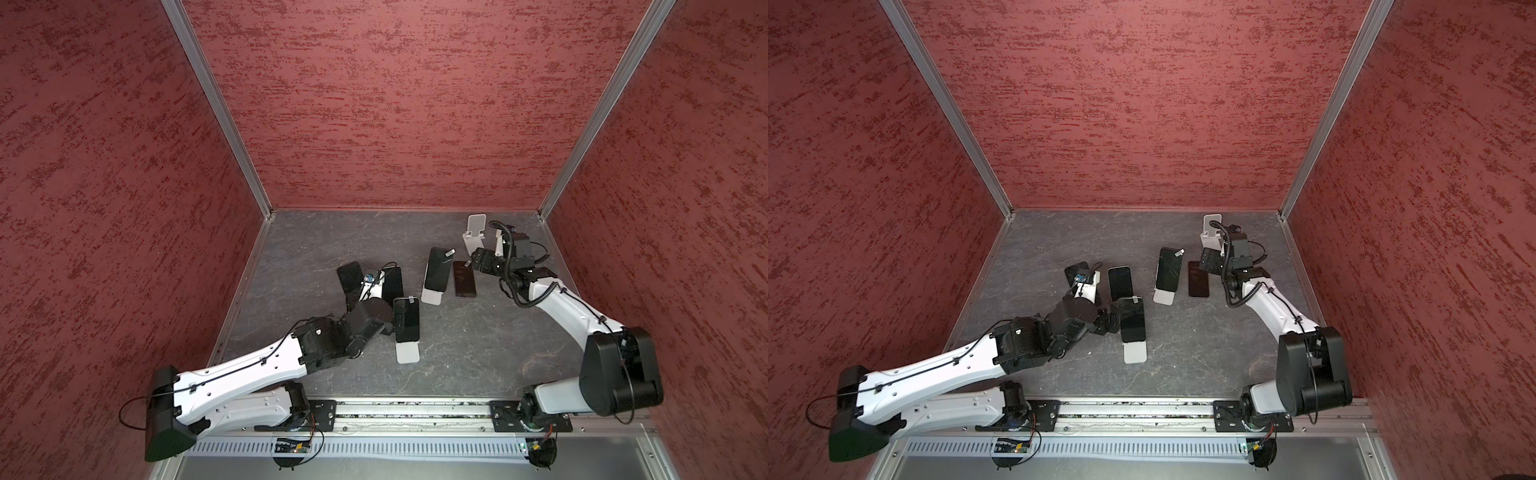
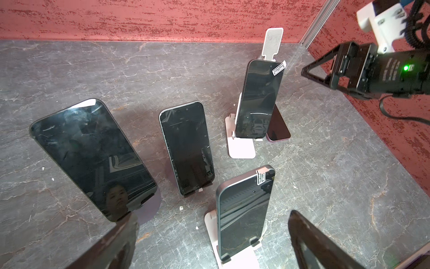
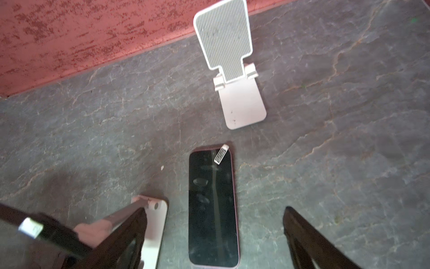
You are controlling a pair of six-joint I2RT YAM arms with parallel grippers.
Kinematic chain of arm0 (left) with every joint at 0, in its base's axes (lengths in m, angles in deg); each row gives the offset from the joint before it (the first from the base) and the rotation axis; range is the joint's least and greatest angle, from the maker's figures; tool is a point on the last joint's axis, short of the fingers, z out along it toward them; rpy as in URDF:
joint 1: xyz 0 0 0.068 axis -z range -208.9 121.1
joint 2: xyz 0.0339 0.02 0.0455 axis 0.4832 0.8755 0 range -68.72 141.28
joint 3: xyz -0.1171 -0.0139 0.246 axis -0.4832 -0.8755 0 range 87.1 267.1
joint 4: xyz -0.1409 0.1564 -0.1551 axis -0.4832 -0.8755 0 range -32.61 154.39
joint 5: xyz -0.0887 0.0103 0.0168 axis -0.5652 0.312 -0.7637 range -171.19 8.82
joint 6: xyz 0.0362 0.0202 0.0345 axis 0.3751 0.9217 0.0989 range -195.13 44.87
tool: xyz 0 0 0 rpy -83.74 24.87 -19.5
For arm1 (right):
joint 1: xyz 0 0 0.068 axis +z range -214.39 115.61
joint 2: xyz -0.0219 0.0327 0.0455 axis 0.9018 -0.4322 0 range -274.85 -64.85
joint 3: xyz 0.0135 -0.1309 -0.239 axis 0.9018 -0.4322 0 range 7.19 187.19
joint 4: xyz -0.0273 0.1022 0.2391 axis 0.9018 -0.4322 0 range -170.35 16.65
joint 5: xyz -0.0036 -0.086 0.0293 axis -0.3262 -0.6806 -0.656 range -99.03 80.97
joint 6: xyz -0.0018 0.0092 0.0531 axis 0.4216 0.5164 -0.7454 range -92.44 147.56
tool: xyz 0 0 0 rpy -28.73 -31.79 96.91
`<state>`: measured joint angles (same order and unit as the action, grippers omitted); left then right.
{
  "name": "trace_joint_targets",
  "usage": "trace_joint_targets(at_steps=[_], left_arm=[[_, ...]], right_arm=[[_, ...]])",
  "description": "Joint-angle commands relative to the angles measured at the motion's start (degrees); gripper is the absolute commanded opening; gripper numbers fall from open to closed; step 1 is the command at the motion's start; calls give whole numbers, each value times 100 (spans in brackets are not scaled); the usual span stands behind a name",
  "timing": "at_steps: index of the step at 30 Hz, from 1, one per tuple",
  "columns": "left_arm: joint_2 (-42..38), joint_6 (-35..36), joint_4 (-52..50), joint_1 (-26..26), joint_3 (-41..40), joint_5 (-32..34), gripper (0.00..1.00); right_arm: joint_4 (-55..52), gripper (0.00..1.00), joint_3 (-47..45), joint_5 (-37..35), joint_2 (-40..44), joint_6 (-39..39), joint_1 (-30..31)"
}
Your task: Remove the phone from the phone stand
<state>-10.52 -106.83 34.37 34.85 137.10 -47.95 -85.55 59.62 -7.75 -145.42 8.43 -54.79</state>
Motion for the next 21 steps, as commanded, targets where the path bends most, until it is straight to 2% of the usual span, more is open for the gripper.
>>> trace_joint_targets(at_steps=[1,13,21], left_arm=[[-30,-170,-71,147,72,253,99],[362,-570,-301,673,124,634,100],[506,-689,-285,792,87,629,99]], right_arm=[[-151,92,-191,-83,235,-73,149],[-264,92,-649,-374,531,-177,669],[-452,92,-899,-527,974,-245,952]])
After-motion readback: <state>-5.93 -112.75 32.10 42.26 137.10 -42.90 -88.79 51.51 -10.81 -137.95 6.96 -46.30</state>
